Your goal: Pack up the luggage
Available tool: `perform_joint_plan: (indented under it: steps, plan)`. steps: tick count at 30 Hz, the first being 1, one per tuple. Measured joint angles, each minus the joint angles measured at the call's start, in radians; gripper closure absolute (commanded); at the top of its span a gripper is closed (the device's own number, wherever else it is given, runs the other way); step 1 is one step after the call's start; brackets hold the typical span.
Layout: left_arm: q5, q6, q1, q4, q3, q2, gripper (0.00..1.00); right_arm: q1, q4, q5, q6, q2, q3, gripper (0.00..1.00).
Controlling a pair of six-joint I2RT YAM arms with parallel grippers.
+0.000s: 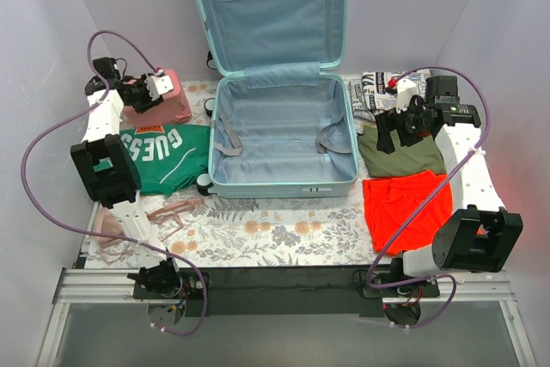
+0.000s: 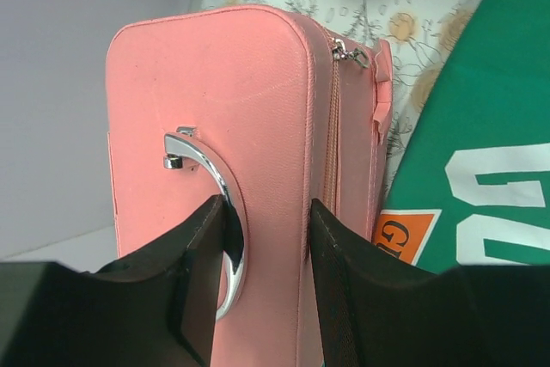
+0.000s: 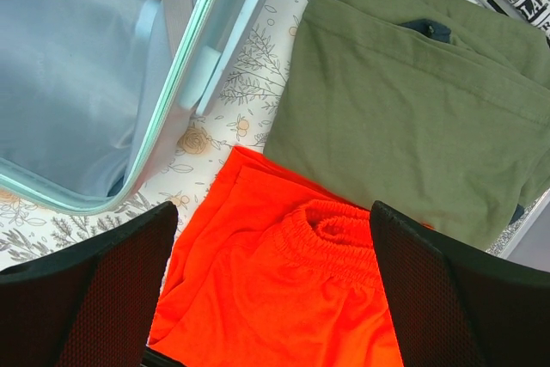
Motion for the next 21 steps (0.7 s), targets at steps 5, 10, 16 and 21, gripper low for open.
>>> perform_joint_plan:
  steps: [5, 10, 16, 21]
  plan:
    - [0.009, -0.071, -0.002, 0.093, -0.031, -0.071, 1.00, 0.000, 0.000, -0.003, 0.003, -0.023, 0.000, 0.02]
    - [0.023, -0.115, -0.021, 0.208, -0.036, -0.149, 1.00, 0.000, 0.000, -0.006, 0.004, -0.063, -0.006, 0.02]
    - [0.070, -0.154, -0.082, 0.282, -0.050, -0.249, 1.00, 0.000, -0.001, -0.010, 0.008, -0.092, -0.011, 0.02]
    - [0.114, -0.173, -0.190, 0.291, -0.137, -0.377, 1.00, 0.000, -0.001, -0.014, 0.012, -0.101, -0.012, 0.02]
